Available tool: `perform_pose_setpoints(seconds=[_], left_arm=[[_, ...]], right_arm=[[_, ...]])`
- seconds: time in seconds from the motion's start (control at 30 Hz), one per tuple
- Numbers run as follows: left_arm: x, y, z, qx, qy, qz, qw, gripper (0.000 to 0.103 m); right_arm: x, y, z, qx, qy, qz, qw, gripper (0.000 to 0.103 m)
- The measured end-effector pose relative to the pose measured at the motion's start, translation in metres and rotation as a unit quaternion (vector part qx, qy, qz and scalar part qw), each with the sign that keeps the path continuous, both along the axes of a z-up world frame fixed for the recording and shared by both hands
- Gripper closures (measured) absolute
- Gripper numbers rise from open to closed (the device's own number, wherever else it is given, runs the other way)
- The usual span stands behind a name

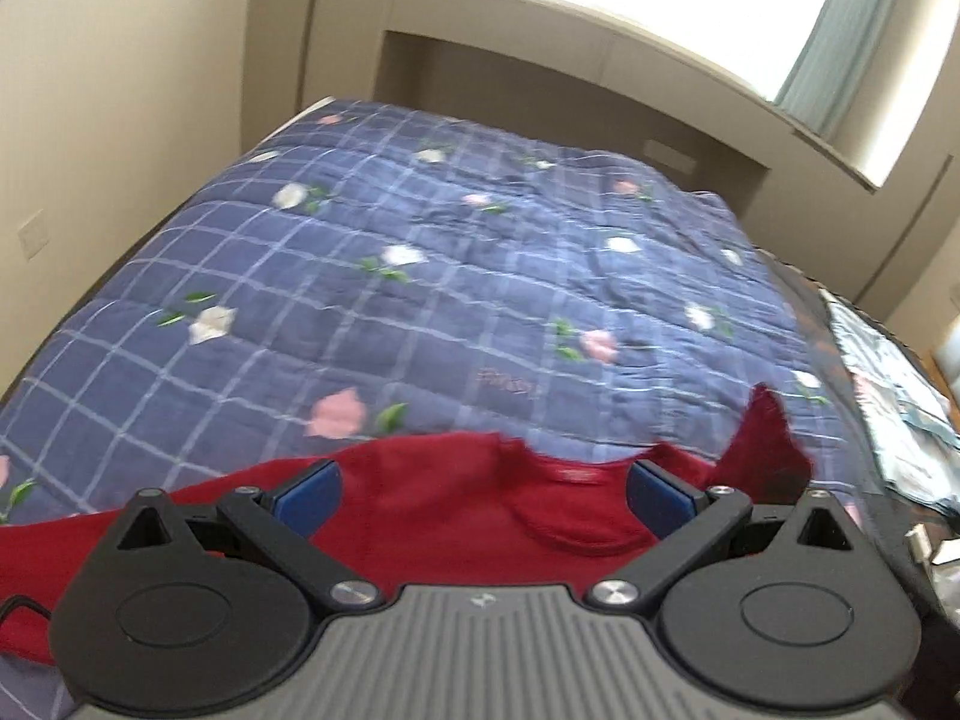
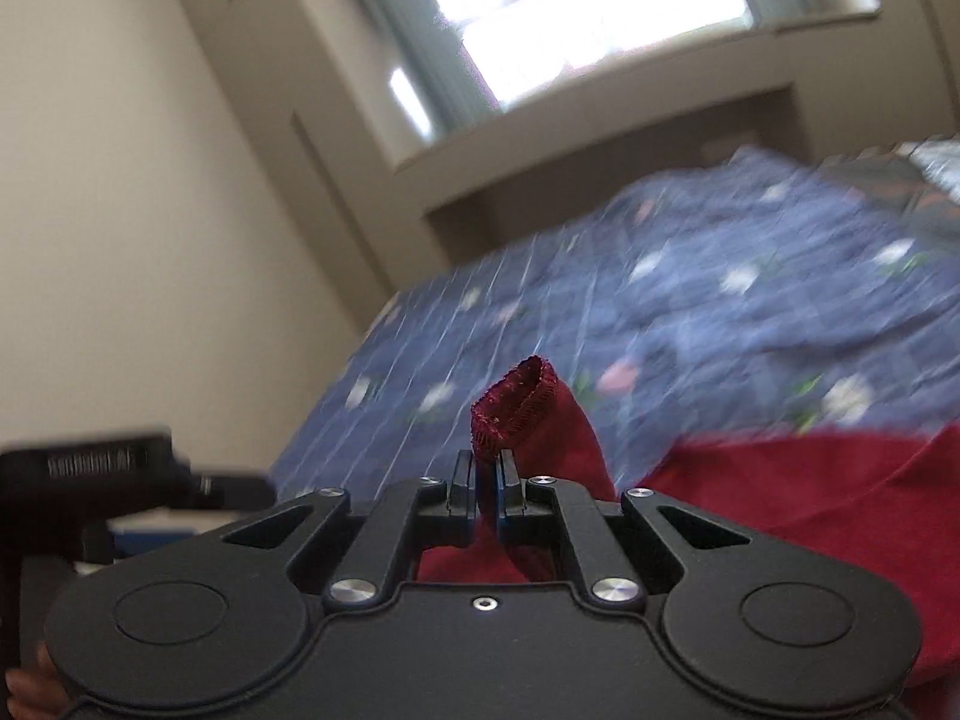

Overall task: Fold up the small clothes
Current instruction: 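Carry the held sleeve across the shirt body and open the right gripper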

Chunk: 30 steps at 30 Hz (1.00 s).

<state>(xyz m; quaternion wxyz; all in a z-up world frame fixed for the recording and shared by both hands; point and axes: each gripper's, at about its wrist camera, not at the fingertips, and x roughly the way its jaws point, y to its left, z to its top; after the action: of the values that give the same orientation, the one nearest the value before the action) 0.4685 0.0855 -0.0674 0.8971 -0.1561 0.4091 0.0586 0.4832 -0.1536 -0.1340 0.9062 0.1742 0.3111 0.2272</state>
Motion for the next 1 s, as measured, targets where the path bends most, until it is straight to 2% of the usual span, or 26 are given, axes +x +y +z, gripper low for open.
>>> perform_pose_setpoints(seconds=[0.2,0.4,0.47,0.5,0.6,0.67,0.77,0.87,1.0], left_arm=[[-0.006,0.034,-0.026,-0.007,0.023,0.019,0.9995,0.000],[-0.003,0.038,-0.054,-0.011,0.043,0.015,0.9989,0.000],[0.001,0.036,-0.060,-0.013,0.047,0.012,0.9987,0.000],[0.003,0.034,-0.063,-0.014,0.049,0.011,0.9986,0.000],[0.010,0.026,-0.069,-0.011,0.053,0.005,0.9985,0.000],[0.015,0.018,-0.072,-0.003,0.053,-0.001,0.9986,0.000],[0.022,0.001,-0.079,0.020,0.054,-0.015,0.9983,0.000],[0.029,-0.021,-0.093,0.038,0.062,-0.031,0.9969,0.000],[0.033,-0.050,-0.116,0.069,0.069,-0.043,0.9943,0.000]], right_arm=[[-0.004,0.048,-0.033,-0.028,0.032,0.026,0.999,0.097],[-0.008,0.069,-0.059,-0.066,0.050,0.053,0.995,0.096],[-0.008,0.070,-0.068,-0.066,0.064,0.063,0.994,0.081],[-0.007,0.069,-0.071,-0.064,0.070,0.067,0.993,0.077],[-0.015,0.058,-0.073,-0.073,0.069,0.071,0.992,0.057],[-0.026,0.039,-0.069,-0.083,0.055,0.062,0.993,0.034],[-0.047,-0.001,-0.062,-0.129,0.023,0.032,0.991,0.018],[-0.066,-0.046,-0.061,-0.209,0.003,-0.017,0.978,0.008],[-0.082,-0.097,-0.073,-0.316,-0.010,-0.078,0.945,0.005]])
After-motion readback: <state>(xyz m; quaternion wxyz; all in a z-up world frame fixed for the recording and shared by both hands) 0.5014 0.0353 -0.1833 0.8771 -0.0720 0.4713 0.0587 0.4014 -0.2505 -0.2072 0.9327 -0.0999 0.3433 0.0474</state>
